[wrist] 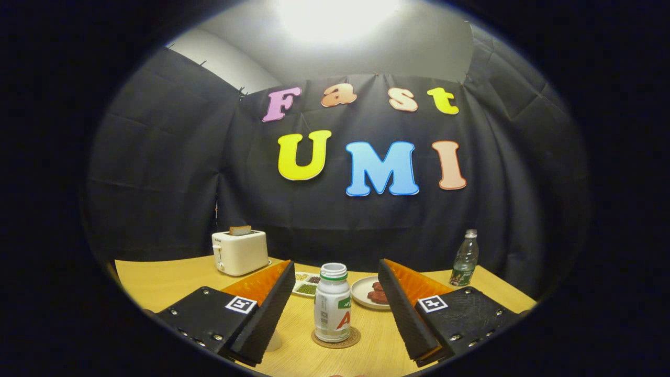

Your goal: Take the bottle from table, then pour the juice into the cup, finally place the bottle on the coaster

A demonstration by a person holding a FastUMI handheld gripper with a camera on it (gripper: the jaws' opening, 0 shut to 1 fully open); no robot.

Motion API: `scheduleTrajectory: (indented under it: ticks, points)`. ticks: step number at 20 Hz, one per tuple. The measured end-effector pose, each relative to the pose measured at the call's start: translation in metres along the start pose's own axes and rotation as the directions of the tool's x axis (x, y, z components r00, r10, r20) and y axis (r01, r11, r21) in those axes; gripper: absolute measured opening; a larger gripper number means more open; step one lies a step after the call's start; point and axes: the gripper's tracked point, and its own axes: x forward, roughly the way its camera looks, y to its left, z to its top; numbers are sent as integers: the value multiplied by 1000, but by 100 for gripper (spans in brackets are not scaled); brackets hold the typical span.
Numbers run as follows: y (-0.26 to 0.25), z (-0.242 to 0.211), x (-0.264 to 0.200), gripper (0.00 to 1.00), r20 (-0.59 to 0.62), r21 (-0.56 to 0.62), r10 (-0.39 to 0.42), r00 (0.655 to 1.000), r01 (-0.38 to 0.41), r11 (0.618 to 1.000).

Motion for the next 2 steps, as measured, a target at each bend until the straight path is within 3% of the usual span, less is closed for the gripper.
scheduleTrajectory:
  ticks: [2]
  points:
    - [-18, 16, -14, 96, 18, -9, -24, 1000, 24, 1000]
